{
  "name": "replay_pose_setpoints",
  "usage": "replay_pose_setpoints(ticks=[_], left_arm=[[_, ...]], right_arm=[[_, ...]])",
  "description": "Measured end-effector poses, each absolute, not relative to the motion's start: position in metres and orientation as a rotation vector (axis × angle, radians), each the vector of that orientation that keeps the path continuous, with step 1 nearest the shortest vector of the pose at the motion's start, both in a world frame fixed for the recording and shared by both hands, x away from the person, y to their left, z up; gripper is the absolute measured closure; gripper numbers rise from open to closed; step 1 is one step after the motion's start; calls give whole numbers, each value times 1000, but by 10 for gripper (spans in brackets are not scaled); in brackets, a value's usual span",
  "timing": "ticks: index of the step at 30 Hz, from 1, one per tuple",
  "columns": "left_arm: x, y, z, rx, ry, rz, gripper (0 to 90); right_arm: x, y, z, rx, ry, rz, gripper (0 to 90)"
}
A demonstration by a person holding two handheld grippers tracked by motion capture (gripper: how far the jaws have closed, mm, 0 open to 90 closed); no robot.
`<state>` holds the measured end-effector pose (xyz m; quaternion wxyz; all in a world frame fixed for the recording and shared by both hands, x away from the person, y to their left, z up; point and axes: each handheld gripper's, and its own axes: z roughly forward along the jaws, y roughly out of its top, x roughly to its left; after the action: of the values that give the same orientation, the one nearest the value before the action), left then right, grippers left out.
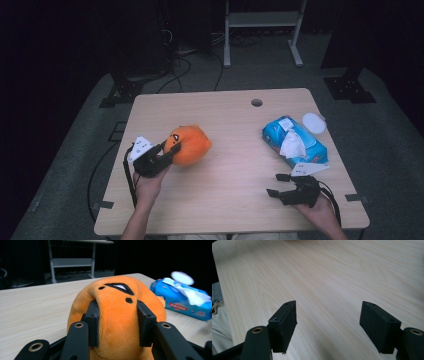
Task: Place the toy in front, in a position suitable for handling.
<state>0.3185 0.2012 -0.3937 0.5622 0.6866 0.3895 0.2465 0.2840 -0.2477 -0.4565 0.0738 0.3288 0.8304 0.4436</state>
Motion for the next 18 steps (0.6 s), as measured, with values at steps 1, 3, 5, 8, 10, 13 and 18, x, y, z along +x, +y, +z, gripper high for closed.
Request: replay_pose_setpoints(ticks=[1,3,5,8,10,13,18], left_arm=[[318,198,-393,1624,905,578,622],[316,192,-393,1632,884,572,622],[315,189,-394,1638,873,570,622],[313,180,-397,1669,849,549,622],[312,175,-399,1686,836,539,622],[311,167,-402,1705,813,518,621],[311,153,-401,1734,768,499,621]], right_arm=[[284,-248,-456,988,2493,1331,287],[284,-248,-456,987,2492,1330,287],[284,-248,-456,988,2489,1331,287],[285,-248,-457,997,2486,1320,287],[285,-249,-457,1007,2482,1324,286],[285,-251,-454,1002,2465,1330,287],[285,-257,-451,1012,2446,1347,286]])
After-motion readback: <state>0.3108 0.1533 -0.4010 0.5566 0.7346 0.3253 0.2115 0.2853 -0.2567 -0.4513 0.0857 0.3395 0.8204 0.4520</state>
